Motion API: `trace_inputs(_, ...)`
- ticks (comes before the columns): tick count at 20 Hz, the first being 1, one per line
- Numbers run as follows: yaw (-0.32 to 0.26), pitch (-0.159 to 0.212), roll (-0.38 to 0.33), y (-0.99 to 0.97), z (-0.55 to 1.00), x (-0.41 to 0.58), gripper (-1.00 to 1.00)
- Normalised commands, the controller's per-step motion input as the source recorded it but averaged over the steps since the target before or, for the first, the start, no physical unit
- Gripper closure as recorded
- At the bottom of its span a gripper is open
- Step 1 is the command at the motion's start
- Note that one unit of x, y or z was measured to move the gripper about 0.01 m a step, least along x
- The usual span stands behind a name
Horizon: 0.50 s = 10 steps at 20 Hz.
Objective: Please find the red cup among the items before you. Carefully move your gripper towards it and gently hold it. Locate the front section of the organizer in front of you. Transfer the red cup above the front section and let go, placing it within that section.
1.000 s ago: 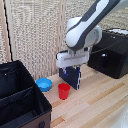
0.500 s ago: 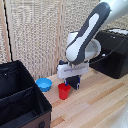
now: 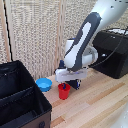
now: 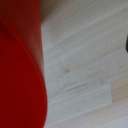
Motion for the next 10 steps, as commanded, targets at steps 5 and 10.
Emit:
trace_inputs(5,-0.002,0.001,-0.046,0.08,-0.24,-0.002,1.0)
trace_inputs(10,0.007,0.06,-0.03,0.05,-0.18,0.0,1.0)
